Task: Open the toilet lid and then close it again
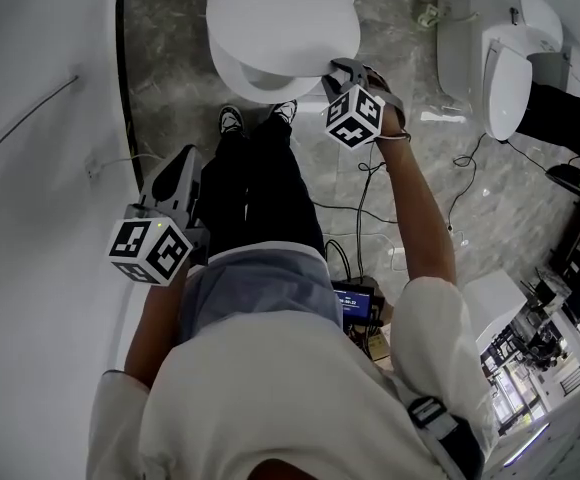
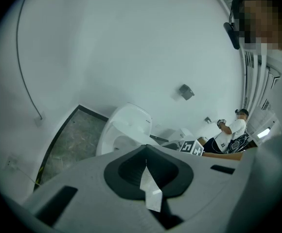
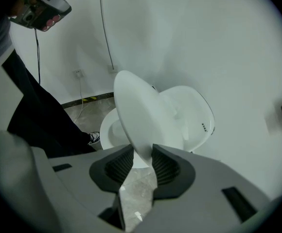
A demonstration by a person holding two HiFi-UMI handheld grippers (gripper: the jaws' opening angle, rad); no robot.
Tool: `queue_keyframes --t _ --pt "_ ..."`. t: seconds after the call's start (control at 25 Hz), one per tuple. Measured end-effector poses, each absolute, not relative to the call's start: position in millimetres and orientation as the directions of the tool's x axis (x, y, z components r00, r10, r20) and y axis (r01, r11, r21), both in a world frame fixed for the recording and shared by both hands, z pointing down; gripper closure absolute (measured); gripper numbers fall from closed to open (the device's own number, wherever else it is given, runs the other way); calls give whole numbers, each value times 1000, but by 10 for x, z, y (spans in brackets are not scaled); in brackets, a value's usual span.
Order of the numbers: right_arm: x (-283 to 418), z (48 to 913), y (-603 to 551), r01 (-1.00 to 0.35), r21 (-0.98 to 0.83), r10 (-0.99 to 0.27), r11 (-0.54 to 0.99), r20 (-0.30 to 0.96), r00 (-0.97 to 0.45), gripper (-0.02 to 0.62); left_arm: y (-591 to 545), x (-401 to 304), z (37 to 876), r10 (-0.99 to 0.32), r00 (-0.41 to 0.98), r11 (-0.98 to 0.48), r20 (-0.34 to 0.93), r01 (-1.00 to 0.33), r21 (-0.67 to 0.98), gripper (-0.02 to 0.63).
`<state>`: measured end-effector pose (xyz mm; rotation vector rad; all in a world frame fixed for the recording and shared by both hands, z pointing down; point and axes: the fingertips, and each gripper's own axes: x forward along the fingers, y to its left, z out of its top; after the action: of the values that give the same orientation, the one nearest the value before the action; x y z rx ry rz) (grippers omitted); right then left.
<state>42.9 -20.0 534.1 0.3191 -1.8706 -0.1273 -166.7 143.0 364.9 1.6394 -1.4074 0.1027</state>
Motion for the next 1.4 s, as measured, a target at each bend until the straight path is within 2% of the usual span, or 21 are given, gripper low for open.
queue_keyframes --t 0.2,0.6,0.76,1.4 --pt "448 5454 -93 -135 234 -262 963 929 -263 482 1451 -1676 3692 -726 324 67 607 -845 530 600" --pt "487 5705 101 -77 199 -211 977 952 -223 468 1519 -1788 3847 -705 305 103 641 -850 517 600" --pt "497 5805 144 -66 185 -195 980 956 -219 463 1472 -1737 3871 -694 309 65 650 -872 485 600" --pt "531 6273 445 -25 76 -79 997 981 -178 456 1575 -1658 4159 -647 329 76 688 -870 488 600"
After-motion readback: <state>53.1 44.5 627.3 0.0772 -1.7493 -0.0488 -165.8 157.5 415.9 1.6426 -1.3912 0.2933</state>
